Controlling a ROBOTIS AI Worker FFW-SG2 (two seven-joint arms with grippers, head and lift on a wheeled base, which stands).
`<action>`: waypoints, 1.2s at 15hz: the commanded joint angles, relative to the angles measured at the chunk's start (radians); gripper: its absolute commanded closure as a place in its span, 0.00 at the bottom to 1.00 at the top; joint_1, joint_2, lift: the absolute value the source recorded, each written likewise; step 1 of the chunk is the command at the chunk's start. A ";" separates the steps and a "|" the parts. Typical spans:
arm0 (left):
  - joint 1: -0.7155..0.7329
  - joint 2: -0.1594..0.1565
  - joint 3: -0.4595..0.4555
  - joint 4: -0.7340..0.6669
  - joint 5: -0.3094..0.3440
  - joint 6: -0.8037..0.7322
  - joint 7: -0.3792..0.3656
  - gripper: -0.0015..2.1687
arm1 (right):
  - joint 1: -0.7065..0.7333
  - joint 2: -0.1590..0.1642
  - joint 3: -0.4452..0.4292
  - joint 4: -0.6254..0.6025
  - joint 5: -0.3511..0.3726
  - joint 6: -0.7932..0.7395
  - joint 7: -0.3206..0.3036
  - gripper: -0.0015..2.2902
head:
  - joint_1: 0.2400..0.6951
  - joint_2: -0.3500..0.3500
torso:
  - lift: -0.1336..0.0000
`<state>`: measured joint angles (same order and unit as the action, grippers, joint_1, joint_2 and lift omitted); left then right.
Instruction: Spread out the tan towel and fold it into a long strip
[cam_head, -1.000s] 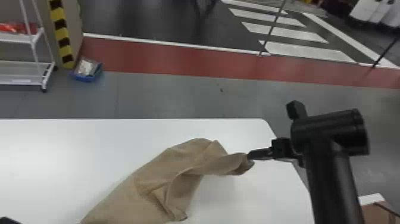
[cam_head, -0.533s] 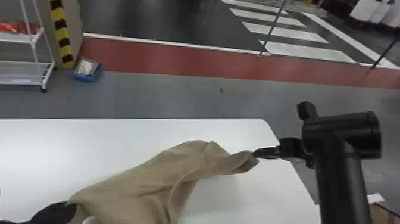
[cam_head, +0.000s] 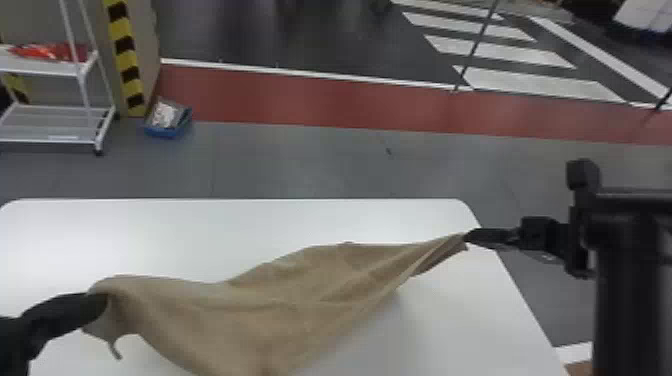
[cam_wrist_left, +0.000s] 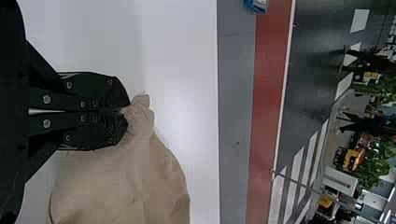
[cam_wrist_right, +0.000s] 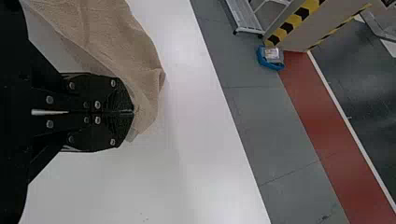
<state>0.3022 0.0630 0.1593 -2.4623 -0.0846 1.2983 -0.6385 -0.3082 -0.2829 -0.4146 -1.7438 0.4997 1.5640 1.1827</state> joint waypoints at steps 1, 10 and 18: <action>-0.127 -0.003 -0.095 0.146 -0.035 0.039 0.039 0.98 | -0.002 0.004 0.039 0.006 -0.018 0.008 -0.023 0.78 | 1.00 0.12 | 1.00; -0.207 -0.022 -0.230 0.526 -0.087 -0.087 0.197 0.01 | -0.060 0.001 0.060 0.119 -0.030 0.008 -0.164 0.78 | 1.00 0.07 | 1.00; -0.095 -0.018 -0.153 0.445 -0.090 -0.179 0.287 0.02 | 0.004 -0.009 0.086 0.164 -0.067 0.008 -0.193 0.78 | 1.00 0.11 | 1.00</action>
<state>0.2104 0.0451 -0.0035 -2.0175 -0.1747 1.1321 -0.3688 -0.3262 -0.2885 -0.3327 -1.5800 0.4246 1.5640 0.9821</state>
